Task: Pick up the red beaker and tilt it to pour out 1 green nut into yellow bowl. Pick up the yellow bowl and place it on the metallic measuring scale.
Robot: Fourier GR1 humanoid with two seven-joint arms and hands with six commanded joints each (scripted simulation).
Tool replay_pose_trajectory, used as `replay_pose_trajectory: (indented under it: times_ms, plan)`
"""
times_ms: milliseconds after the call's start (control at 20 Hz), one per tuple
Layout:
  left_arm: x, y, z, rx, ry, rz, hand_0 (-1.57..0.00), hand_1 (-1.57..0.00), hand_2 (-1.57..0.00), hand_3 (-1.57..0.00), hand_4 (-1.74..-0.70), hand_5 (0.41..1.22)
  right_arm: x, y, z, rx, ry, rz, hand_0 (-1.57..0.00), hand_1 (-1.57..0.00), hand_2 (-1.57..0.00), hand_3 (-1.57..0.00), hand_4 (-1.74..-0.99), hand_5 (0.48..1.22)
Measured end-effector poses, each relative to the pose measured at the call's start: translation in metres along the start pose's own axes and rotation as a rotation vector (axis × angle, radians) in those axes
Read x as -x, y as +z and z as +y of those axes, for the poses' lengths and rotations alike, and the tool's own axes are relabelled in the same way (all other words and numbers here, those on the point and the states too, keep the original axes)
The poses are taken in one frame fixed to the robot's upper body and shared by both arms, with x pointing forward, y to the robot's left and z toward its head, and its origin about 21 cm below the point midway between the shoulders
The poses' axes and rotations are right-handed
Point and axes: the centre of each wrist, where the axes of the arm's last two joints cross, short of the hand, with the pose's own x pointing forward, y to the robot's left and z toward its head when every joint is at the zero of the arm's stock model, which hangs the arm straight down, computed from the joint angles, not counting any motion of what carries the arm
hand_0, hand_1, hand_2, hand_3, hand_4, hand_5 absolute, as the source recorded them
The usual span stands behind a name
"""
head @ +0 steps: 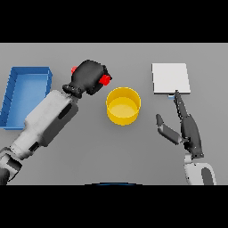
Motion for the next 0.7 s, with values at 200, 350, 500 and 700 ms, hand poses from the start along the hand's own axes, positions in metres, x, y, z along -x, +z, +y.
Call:
replay_pose_trajectory:
  times_ms: [200,350,500,700]
  plan:
    - [-0.009,-0.017,0.006,0.120,-0.233,-0.078,-1.57,-1.57,-1.57,-1.57,-1.61,1.206,-0.002,0.000,0.001,0.012,-0.005,-0.015,0.00,0.00,0.00,0.00,-1.258,0.697]
    - [-0.019,-0.027,0.014,0.228,-0.410,-0.116,-1.57,-1.57,-1.57,-1.57,-1.67,1.214,0.002,0.001,0.006,0.025,-0.003,0.006,0.00,0.00,0.00,0.00,-1.237,0.671]
    - [-0.034,-0.037,0.021,0.289,-0.520,-0.158,-1.57,-1.57,-1.57,-1.57,-1.70,1.217,0.001,0.002,0.007,0.035,-0.023,0.003,0.00,0.00,0.00,0.00,-1.209,0.654]
    - [-0.049,-0.044,0.021,0.352,-0.699,-0.171,-1.57,-1.57,-1.57,-1.57,-1.72,1.219,0.003,0.005,0.008,0.047,0.002,-0.004,0.00,0.00,0.00,0.00,-1.193,0.648]
